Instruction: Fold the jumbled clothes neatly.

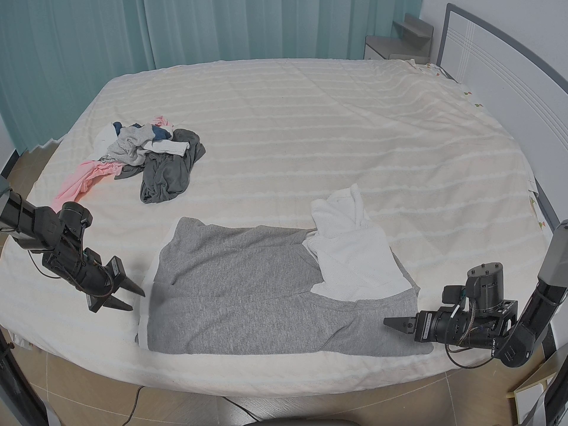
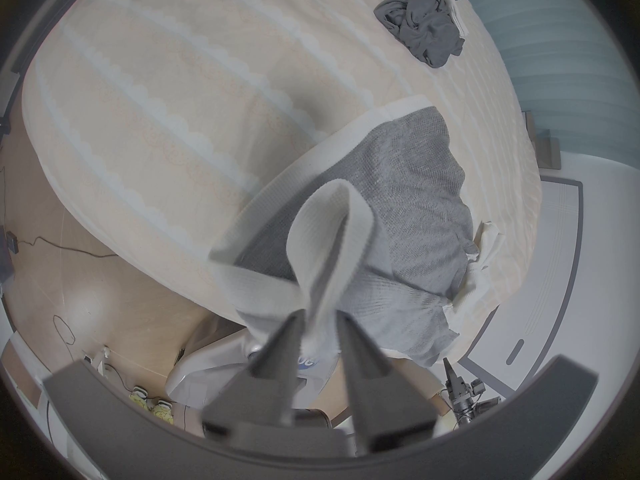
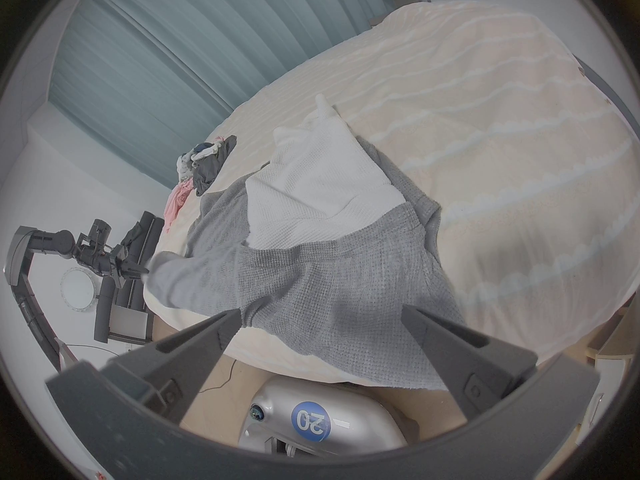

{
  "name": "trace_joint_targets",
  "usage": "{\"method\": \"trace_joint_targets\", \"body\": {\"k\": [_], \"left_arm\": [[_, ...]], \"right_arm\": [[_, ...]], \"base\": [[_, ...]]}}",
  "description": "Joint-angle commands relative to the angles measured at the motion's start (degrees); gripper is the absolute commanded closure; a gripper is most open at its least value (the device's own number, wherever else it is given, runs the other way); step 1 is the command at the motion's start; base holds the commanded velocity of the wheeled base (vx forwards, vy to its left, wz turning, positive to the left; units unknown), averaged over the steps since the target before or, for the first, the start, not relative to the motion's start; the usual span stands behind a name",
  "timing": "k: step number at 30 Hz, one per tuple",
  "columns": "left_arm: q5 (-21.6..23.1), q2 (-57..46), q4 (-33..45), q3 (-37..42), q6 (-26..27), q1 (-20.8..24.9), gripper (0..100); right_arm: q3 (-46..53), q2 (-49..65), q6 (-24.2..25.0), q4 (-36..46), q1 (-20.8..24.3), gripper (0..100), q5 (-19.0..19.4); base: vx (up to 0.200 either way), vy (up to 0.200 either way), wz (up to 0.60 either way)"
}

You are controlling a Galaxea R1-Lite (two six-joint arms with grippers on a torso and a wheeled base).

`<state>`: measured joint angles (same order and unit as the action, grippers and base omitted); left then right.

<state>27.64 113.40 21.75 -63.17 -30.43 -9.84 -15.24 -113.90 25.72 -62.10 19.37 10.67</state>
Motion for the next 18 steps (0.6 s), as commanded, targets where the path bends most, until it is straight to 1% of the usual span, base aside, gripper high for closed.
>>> {"method": "trace_joint_targets", "body": {"k": [1,4,6,7,8,10,11,13,14,15,18], "left_arm": [[-0.3,2.79,-0.13,-1.08,-0.07,-0.01,0],[-2.24,2.97,0.05,-1.52,-0.42,-0.01,0],[-2.06,2.79,0.14,-1.43,-0.51,-0.01,0],[-0.74,1.39,0.84,-1.34,-1.3,0.52,0],[-0.39,0.95,1.02,-1.34,-1.3,0.7,0],[1.02,-0.46,1.02,-1.6,-1.21,2.72,0],[0.84,-0.98,0.75,-1.87,-1.04,4.04,0],[-1.01,-1.86,0.22,-3.01,-0.6,7.64,0],[-1.71,-1.95,0.14,-3.45,-0.6,8.52,0],[-4.7,-1.78,0.22,-5.56,-0.77,10.98,0],[-11.9,-0.63,1.1,-8.2,-0.69,16.96,0]], "right_arm": [[-1.02,-0.01,0.03,-0.22,-1.79,0,0.06],[-4.54,-0.45,0.03,-0.04,-4.17,0,0.06],[-5.5,-0.62,0.03,-0.04,-4.69,0,0.06],[-10.87,-1.15,0.03,1.28,-6.36,0,0.58],[-11.92,-1.33,0.03,1.72,-6.54,0,0.93],[-16.67,-1.86,0.03,6.29,-7.24,0,2.69],[-19.13,-1.77,0.03,9.36,-7.33,0,3.31],[-24.22,-1.15,0.03,16.84,-7.15,0,3.75],[-25.1,-0.98,0.03,18.15,-7.07,0,3.75],[-27.65,-0.54,-0.15,21.67,-6.71,0,3.75],[-31.43,-0.71,-0.94,24.92,-6.63,0,3.84]], "base": [[0.0,0.0,0.0],[0.0,0.0,0.0],[0.0,0.0,0.0],[0.0,0.0,0.0],[0.0,0.0,0.0],[0.0,0.0,0.0],[0.0,0.0,0.0],[0.0,0.0,0.0],[0.0,0.0,0.0],[0.0,0.0,0.0],[0.0,0.0,0.0]]}}
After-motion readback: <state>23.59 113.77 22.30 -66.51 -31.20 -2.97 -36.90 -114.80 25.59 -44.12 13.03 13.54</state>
